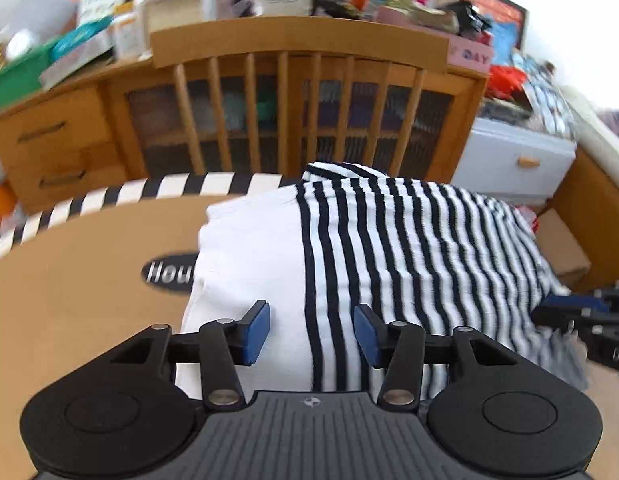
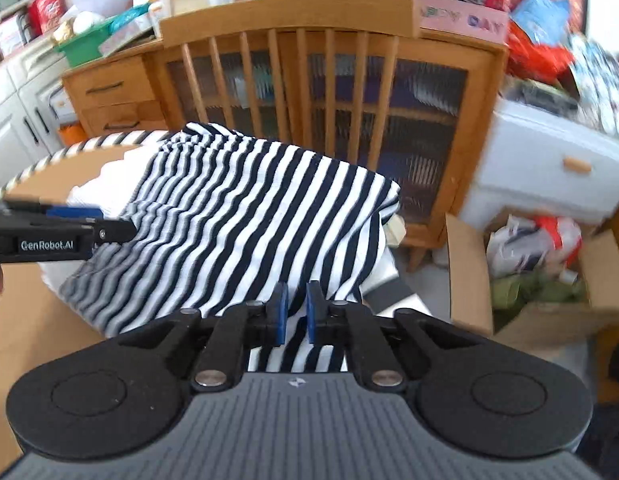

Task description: Fold clothes

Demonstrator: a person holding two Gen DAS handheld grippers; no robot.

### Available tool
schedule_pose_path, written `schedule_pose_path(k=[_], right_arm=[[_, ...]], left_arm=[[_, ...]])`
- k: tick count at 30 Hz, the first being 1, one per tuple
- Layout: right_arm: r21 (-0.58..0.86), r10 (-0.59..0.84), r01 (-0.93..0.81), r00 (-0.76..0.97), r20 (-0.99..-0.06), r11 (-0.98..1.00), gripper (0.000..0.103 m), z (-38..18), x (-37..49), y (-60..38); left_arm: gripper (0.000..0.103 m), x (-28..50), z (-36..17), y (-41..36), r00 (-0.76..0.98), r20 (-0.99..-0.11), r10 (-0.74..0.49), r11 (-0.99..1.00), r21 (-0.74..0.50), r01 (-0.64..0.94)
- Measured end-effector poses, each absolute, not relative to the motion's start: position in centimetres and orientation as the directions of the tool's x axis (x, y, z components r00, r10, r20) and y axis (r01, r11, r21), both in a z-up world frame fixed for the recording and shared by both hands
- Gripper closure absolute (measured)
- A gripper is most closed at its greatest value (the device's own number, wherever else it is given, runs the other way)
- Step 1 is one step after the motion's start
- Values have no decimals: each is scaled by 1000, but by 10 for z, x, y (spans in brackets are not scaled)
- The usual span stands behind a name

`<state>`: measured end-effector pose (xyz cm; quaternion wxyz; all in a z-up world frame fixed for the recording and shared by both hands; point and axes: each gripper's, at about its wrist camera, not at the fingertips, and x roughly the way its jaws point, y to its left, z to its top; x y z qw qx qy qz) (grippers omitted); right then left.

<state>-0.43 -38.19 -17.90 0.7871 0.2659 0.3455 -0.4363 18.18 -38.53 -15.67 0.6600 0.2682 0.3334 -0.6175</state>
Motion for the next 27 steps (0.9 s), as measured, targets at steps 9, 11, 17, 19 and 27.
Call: schedule_pose_path(k=[9,11,17,19,27], right_arm=[[119,-586,886,392,-709,448,61,-156,-22,-328],[92,-651,898,379,-657,430,43,-141,-23,-306],[139,-693,915,381,-612,380,27,-127,-25,-279],[146,-675,913,383,-630,382,27,-128,-25,-278],[157,-660,913,383,-646,375,25,-118,-21,-261]], left_arm=[[14,165,-142,-349,68,-822,-565,125,-4,992],[11,161,-133,-335,68,-821,-568,134,-10,991],[1,159,-120,-291,56,-804,-592,150,-42,988],[1,159,-118,-282,51,-797,-602,137,-40,990],[0,156,-102,-269,29,-759,-651,91,-41,995]])
